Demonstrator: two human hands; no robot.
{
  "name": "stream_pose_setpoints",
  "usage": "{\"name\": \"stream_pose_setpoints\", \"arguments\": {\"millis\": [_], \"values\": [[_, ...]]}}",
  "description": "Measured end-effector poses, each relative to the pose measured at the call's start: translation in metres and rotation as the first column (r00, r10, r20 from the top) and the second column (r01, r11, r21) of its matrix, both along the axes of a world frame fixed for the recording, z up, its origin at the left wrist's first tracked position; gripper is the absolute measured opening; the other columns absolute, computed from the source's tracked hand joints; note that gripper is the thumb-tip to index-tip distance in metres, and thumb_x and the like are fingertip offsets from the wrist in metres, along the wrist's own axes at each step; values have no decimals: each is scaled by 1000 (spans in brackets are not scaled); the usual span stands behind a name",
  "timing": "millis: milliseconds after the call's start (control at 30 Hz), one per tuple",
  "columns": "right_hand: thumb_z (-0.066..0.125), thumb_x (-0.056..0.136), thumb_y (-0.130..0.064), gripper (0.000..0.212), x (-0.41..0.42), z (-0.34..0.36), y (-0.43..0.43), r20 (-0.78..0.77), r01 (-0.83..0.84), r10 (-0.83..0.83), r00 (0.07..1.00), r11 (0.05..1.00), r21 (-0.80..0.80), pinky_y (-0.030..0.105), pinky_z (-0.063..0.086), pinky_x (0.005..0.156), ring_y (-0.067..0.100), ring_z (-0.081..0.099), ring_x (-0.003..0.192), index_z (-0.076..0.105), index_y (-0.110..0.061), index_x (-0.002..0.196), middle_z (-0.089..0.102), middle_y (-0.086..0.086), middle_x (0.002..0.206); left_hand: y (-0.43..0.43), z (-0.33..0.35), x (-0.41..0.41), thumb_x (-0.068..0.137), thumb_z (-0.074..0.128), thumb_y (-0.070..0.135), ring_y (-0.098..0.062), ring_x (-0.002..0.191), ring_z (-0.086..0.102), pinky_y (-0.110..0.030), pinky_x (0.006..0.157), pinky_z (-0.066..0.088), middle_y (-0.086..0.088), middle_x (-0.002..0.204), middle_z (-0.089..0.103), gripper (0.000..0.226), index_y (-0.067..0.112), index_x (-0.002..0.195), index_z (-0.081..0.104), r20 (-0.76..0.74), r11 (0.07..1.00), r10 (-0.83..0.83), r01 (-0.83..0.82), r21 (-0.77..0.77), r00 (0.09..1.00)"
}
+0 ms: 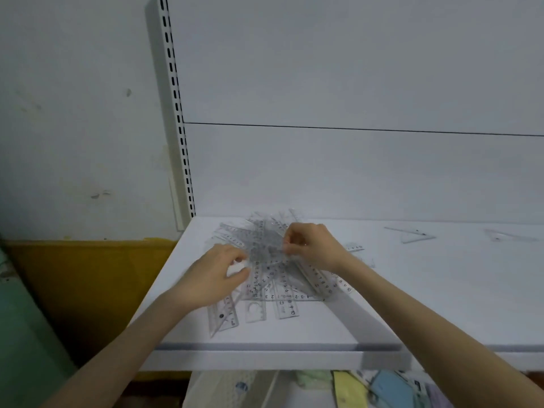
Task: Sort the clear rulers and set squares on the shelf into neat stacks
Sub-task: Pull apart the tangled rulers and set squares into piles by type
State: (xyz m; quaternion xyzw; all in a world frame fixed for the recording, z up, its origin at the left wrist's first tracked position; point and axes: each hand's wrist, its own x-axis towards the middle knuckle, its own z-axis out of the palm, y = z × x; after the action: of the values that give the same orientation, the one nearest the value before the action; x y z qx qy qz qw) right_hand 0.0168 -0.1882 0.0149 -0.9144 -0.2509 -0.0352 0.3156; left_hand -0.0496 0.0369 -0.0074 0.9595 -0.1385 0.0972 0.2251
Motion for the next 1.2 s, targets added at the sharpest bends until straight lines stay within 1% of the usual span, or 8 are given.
{"name": "stream_pose_setpoints", "arguments": {"millis": [133,233,467,667,833,967,1100,1200], "values": [[67,88,-17,9,-6,10,-22,-16,65,-64,998,993,98,35,55,79,11,68,75,63,-19,80,71,-3,75,-14,-2,12,86,51,61,-8,120,38,-28,99,38,8,130,42,62,24,136,45,-75,991,-66,75,110,995],[68,86,-15,9,-12,13,-42,-30,72,-69,997,989,129,21,51,72,3,64,67,64,-17,79,70,-4,71,-22,1,19,71,45,76,-6,113,37,-29,96,40,11,118,41,77,26,129,50,-112,989,-65,78,122,992],[69,86,-13,10,-21,18,-70,-38,79,-74,997,982,172,10,43,62,-1,60,60,65,-15,77,69,-4,67,-34,9,24,73,80,34,-11,89,56,-19,73,45,7,100,56,43,26,107,55,-156,976,-32,-2,-217,987],[67,87,-9,8,-24,20,-75,-101,80,-59,993,973,216,15,44,55,9,64,57,65,-9,79,69,2,66,-35,17,30,85,67,5,-4,66,63,-22,69,49,1,89,64,31,35,91,62,-94,906,-39,-5,-422,995],[63,90,-6,14,-32,21,-75,-150,65,-22,988,956,287,22,46,49,20,67,58,63,-12,78,66,5,68,-37,30,23,91,59,1,-14,68,70,-36,70,59,-2,89,65,25,24,99,67,-83,791,-74,8,-612,994],[62,91,-5,12,-39,20,-76,-154,76,-23,988,935,346,22,45,49,22,67,58,63,-9,80,65,4,68,-49,37,14,93,53,-2,-14,65,69,-28,57,57,-3,95,63,26,19,101,65,-67,771,-156,79,-632,986],[58,93,-5,10,-49,19,-85,-153,97,-44,987,929,357,22,46,50,18,66,58,63,-8,85,65,3,70,-62,35,12,95,51,1,-21,73,69,-36,59,59,0,106,62,26,19,106,65,-77,790,-195,110,-603,978],[52,95,-3,14,-59,16,-98,-139,139,-96,986,928,345,23,50,53,14,66,61,64,-10,92,65,1,74,-75,31,15,95,51,2,-22,78,68,-29,56,58,-1,110,59,25,16,111,64,-103,783,-227,118,-611,969]]}}
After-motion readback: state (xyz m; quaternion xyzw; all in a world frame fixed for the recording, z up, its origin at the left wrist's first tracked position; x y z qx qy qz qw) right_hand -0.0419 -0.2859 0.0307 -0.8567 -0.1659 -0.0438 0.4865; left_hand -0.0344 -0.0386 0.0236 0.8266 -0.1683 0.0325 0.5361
